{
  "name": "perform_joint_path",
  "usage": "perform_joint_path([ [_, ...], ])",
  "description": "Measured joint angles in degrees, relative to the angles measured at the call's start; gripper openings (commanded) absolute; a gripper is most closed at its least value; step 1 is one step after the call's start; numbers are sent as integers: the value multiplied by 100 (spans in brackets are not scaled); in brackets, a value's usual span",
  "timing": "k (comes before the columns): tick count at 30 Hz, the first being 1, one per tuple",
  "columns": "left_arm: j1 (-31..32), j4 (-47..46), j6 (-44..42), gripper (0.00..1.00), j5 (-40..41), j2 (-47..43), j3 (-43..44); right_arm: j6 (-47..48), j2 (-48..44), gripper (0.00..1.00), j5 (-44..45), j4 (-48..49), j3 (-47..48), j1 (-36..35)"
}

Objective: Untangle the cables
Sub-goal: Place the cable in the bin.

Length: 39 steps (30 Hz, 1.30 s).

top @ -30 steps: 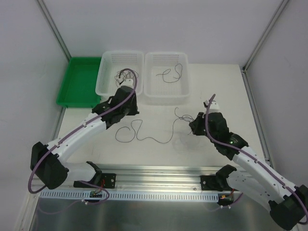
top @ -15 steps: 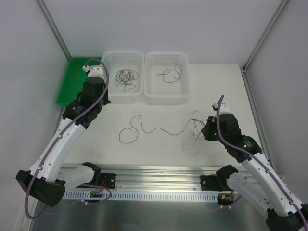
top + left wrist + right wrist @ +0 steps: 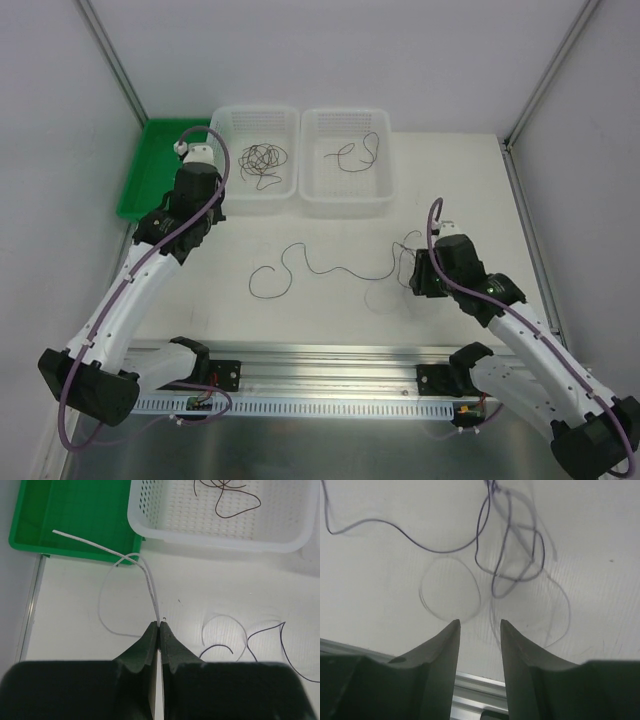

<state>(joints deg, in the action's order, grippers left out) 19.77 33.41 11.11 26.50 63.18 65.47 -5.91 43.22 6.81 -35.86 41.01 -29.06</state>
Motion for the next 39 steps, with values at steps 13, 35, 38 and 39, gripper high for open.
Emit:
perform_joint_path([
  [13,-721,-90,-7,0,369,883,2940,85,348,90,-905,424,-605,-31],
  [35,-2476,-870,-105,0,861,5294,5698,203,-1064,97,-1456,216,-850,-306],
  [38,-2533,-918,-164,1,632,5849,5724,210,-1064,97,-1447,168,-848,-308],
  [39,-2551,-920,-170,2,533,5998,5724,210,-1067,97,-1443,157,-848,-308],
])
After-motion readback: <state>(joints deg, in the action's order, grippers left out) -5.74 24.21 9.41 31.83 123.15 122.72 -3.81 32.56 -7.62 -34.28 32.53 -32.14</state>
